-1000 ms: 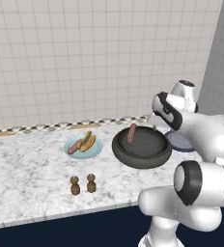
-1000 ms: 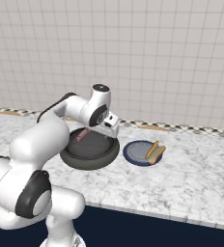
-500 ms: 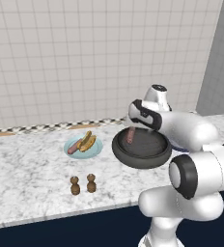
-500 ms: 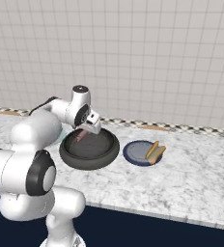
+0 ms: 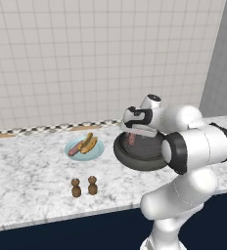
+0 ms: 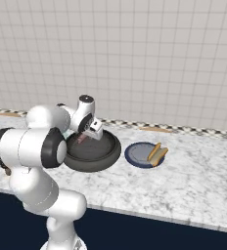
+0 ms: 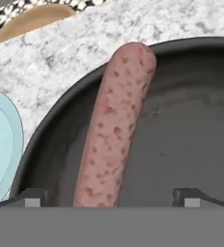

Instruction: Place one bun and one sausage from the bowl on each plate.

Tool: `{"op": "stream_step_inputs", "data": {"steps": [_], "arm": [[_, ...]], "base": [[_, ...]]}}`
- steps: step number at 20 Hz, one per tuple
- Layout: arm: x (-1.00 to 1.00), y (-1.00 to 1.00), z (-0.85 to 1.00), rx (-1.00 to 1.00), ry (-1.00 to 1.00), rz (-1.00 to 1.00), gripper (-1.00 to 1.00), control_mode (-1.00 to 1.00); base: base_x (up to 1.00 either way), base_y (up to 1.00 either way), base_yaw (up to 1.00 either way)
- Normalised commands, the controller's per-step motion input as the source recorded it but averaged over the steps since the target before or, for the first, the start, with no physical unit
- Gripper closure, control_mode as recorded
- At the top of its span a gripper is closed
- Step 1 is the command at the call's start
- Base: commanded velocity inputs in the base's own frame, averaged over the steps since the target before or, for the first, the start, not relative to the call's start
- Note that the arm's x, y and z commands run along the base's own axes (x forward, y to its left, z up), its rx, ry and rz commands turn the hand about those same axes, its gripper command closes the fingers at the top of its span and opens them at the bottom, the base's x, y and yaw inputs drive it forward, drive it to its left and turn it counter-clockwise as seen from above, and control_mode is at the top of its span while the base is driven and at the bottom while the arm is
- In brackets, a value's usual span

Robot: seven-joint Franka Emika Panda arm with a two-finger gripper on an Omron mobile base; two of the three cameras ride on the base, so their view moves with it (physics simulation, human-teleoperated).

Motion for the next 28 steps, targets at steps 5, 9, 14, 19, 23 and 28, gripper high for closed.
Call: {"op": "stream_step_inputs", "data": {"steps": [5, 9, 14, 19, 23, 28], "arm": [[0.21, 0.04, -0.44, 0.07, 0.00, 0.00, -1.00, -1.00], [0.08, 0.10, -0.38, 0.02, 0.00, 0.00, 1.00, -1.00], [-0.01, -0.04, 0.01, -0.07, -0.05, 0.00, 1.00, -1.00], [-0.46, -0.64, 0.94, -0.16, -0.23, 0.00, 1.00, -1.00], [-0.59, -0.90, 1.00, -0.14, -0.13, 0.00, 1.00, -1.00], [-0.67, -0.89, 0.90, -0.08, 0.00, 0.00, 1.00, -1.00]], "base": [[0.00, 0.00, 0.00], [0.00, 0.00, 0.00], [0.00, 0.00, 0.00], [0.00, 0.00, 0.00], [0.00, 0.00, 0.00], [0.00, 0.00, 0.00]]}}
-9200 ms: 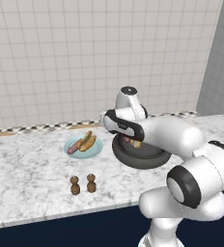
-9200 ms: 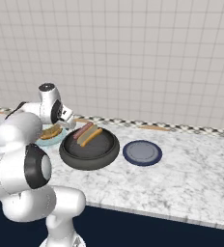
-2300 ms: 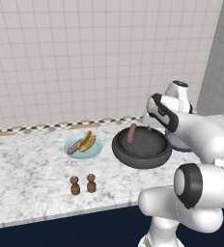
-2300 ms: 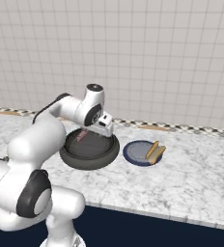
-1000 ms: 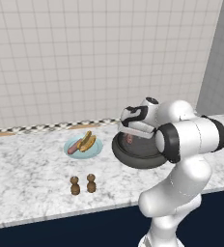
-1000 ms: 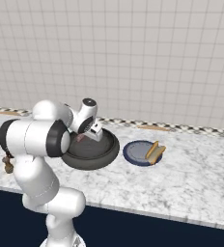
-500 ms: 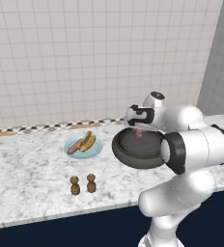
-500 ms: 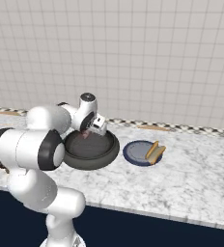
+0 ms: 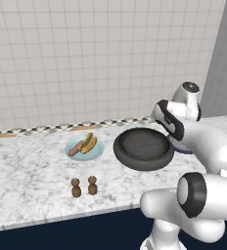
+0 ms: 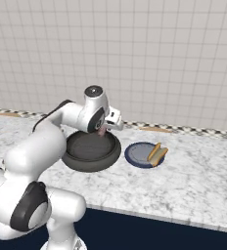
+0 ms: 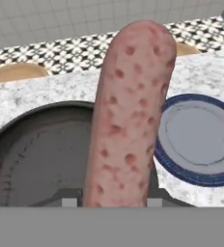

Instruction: Place one bun and one sausage from the bowl on each plate.

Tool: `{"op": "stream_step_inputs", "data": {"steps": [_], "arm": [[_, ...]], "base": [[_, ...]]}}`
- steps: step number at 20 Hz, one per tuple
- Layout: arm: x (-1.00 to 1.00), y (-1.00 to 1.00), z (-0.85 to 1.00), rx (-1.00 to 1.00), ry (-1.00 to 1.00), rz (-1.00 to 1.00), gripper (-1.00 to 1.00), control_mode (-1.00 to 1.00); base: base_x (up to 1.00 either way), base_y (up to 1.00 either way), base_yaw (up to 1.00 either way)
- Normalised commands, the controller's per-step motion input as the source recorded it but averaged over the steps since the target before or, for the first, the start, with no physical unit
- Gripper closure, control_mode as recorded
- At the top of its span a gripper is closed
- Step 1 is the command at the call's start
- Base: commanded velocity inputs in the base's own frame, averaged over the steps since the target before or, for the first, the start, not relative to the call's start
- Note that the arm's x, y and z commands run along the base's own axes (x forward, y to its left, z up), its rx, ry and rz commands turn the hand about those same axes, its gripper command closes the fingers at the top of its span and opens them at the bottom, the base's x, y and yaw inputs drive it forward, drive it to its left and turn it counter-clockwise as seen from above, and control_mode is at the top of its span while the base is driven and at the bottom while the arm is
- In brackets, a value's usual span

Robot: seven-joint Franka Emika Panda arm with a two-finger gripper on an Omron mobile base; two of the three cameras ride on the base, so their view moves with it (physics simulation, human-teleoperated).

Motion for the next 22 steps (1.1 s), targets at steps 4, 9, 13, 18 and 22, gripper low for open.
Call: {"op": "stream_step_inputs", "data": {"steps": [4, 9, 13, 18, 22], "arm": [[-0.45, -0.87, 0.20, -0.09, 0.00, 0.00, 1.00, -1.00], [-0.02, -0.71, -0.65, -0.02, 0.00, 0.04, 1.00, -1.00], [0.15, -0.21, -0.58, 0.00, 0.00, 0.10, 1.00, -1.00], [0.67, -0.05, -0.29, 0.00, 0.01, 0.05, 1.00, -1.00], [0.47, -0.24, -0.27, 0.00, 0.09, 0.00, 1.00, -1.00]], "base": [[0.00, 0.00, 0.00], [0.00, 0.00, 0.00], [0.00, 0.00, 0.00], [0.00, 0.00, 0.00], [0.00, 0.00, 0.00]]}}
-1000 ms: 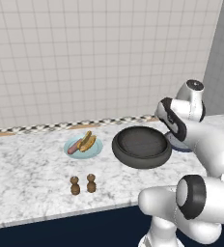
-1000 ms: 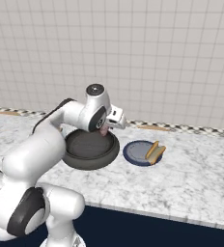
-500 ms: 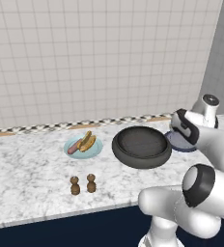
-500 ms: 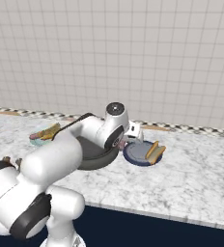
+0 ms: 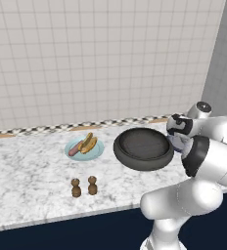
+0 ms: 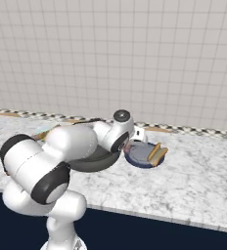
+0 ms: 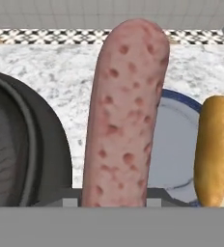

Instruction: Place one bun and one sausage from the bowl on each plate.

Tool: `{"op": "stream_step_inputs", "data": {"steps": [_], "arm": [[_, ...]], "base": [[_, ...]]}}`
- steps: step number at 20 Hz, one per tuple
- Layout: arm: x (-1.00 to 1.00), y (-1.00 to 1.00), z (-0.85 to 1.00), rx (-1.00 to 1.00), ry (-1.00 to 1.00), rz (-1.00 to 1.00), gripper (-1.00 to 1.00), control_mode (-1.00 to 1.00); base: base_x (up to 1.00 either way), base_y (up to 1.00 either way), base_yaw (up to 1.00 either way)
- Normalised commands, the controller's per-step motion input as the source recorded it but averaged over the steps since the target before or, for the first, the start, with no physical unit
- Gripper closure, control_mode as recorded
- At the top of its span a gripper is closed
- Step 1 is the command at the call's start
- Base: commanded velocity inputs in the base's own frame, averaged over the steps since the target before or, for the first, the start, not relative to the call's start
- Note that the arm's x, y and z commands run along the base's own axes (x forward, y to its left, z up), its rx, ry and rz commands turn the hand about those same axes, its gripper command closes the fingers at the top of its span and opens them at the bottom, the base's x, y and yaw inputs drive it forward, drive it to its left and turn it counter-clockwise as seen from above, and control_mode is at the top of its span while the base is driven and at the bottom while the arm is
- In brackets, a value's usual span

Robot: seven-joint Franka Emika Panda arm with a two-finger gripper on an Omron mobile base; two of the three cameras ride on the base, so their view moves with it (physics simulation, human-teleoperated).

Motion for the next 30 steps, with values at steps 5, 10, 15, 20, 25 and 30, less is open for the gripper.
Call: {"op": "stream_step_inputs", "data": {"steps": [5, 10, 15, 20, 25, 30], "arm": [[0.20, -0.24, -0.29, 0.00, 0.09, 0.00, 1.00, -1.00], [0.08, -0.18, -0.31, 0.00, 0.08, 0.00, 1.00, -1.00], [0.07, -0.03, -0.20, 0.00, 0.04, 0.00, -1.00, -1.00], [0.20, -0.02, 0.01, 0.00, 0.00, 0.00, -1.00, -1.00], [-0.06, -0.03, 0.45, -0.01, -0.03, 0.00, -1.00, -1.00], [-0.91, 0.23, 0.90, -0.03, -0.13, 0.00, -1.00, -1.00]], "base": [[0.00, 0.00, 0.00], [0.00, 0.00, 0.00], [0.00, 0.00, 0.00], [0.00, 0.00, 0.00], [0.00, 0.00, 0.00], [0.00, 0.00, 0.00]]}}
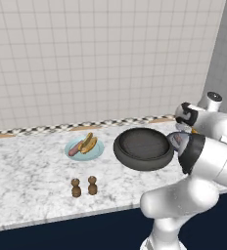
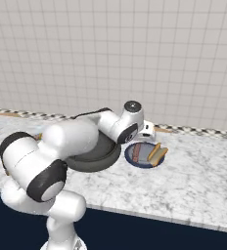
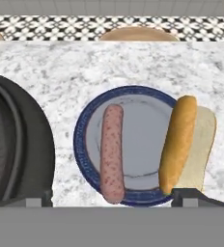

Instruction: Place one bun and one sausage from the bowl on each plate.

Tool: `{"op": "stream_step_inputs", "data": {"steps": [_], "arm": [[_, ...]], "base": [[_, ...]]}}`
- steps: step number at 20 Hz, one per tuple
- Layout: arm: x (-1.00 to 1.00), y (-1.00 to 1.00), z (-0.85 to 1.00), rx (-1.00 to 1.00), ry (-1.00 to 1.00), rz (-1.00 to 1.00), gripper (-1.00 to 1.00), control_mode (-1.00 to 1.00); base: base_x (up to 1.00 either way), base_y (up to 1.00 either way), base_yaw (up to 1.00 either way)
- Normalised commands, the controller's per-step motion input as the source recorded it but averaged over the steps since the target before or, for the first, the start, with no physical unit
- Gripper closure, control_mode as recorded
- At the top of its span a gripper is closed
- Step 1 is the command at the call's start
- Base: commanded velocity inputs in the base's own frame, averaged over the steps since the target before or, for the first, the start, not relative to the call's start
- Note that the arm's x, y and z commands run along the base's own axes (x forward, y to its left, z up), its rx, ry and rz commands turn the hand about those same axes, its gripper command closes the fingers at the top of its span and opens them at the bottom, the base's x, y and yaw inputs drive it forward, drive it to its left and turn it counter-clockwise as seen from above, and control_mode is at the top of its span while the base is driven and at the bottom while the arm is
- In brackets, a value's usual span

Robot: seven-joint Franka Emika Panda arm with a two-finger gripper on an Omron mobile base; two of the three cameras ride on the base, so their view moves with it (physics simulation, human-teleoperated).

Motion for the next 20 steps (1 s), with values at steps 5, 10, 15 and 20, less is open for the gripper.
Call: {"op": "stream_step_inputs", "data": {"steps": [5, 10, 15, 20], "arm": [[-0.82, 0.48, 0.98, 0.00, 0.02, 0.00, -1.00, -1.00], [-0.76, 0.45, 0.80, 0.01, 0.23, 0.00, -1.00, -1.00], [-0.92, 0.30, 0.18, 0.04, 0.27, 0.00, -1.00, -1.00], [-1.00, 0.02, -0.12, 0.01, 0.13, -0.03, -1.00, -1.00]], "base": [[0.00, 0.00, 0.00], [0.00, 0.00, 0.00], [0.00, 0.00, 0.00], [0.00, 0.00, 0.00]]}}
